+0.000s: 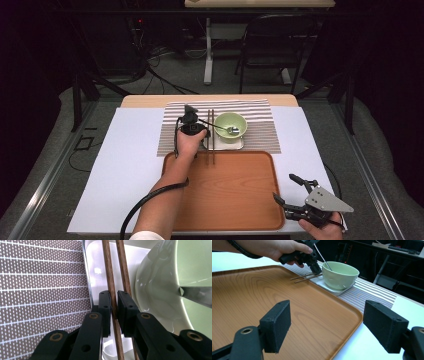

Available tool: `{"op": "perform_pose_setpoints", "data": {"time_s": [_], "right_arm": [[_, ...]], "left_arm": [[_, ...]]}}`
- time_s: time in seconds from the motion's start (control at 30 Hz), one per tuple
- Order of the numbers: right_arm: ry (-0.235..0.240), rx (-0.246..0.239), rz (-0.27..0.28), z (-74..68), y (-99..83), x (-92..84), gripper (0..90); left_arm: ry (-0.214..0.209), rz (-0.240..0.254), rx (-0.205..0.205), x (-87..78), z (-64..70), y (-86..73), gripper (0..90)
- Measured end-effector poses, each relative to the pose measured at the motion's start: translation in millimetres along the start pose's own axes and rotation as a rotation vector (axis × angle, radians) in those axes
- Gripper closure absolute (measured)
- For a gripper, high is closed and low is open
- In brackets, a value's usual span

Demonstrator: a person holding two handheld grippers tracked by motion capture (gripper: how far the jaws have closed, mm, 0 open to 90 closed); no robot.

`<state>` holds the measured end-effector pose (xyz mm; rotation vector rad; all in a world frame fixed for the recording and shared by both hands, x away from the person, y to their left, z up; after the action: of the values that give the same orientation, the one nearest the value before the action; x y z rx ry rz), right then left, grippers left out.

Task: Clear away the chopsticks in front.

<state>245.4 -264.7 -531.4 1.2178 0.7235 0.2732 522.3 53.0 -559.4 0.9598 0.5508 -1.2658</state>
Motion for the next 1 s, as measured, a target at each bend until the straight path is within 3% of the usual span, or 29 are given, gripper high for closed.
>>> {"op": "perform_pose_setpoints", "data": {"time_s": [0.6, 1.0], "right_arm": [[0.000, -0.002, -0.001, 0.0, 0.0, 0.2, 22.2], [0.006, 0.001, 0.003, -0.6, 0.5, -0.2, 22.2]], "left_arm": [[-0.004, 0.032, -0.024, -11.4, -4.9, -0.5, 84.8], [0.015, 0.064, -0.036, -37.6, -12.6, -14.3, 84.8]]}}
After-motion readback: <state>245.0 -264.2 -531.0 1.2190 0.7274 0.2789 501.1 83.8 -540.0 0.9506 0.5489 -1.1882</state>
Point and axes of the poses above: each handheld gripper's, and its own axes: x roughly forward along the jaws, y roughly out of its top, z roughly to its right, the point moved 3 cm from there along x, roughly forward along the jaws, and after that the axes turned 6 degrees about -z, right-handed, at the moved point
